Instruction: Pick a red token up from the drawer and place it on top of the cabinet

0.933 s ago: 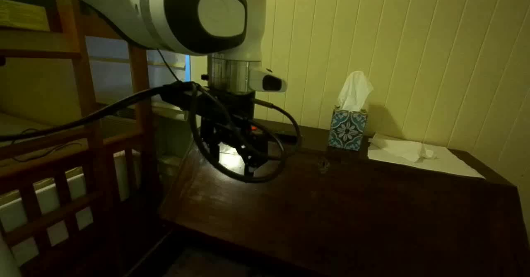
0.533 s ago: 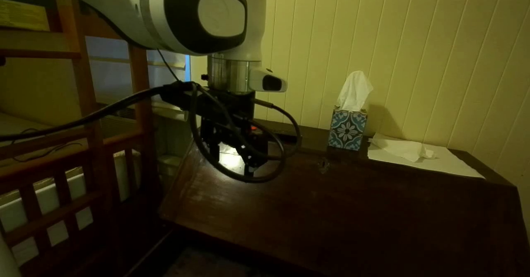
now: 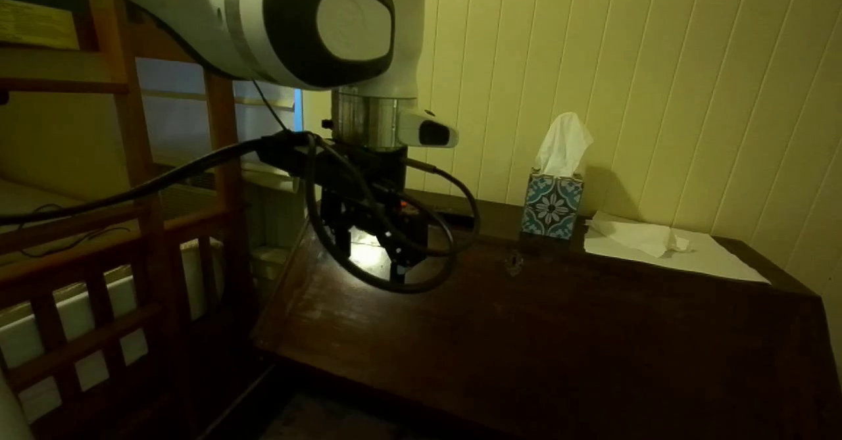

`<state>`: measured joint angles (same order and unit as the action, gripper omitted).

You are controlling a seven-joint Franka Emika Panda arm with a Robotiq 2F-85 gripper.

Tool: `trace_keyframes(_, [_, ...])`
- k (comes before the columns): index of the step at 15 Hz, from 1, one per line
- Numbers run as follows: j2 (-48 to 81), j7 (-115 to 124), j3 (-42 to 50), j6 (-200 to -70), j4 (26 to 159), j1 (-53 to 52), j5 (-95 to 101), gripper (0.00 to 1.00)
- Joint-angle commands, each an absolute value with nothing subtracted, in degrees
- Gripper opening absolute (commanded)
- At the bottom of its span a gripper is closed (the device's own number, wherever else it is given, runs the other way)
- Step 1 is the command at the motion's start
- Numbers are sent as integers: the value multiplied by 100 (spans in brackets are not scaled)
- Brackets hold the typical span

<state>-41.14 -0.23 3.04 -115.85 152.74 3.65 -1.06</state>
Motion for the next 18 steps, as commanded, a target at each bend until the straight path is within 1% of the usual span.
trace_keyframes(1, [-3448,-340,594,-12114,15269,314,-242,100])
trace_keyframes(5, [-2521,-736,843,-12543,15303,250,-413,100])
trace_keyframes(11, [-1217,-1682,1122,-12750,15254,218,-1060,100])
trace_keyframes(15, [-338,-1629,1000,-13474,15252,372,-924,100])
trace_keyframes(18, [291,-1341,908,-14360,15208,457,-538,100])
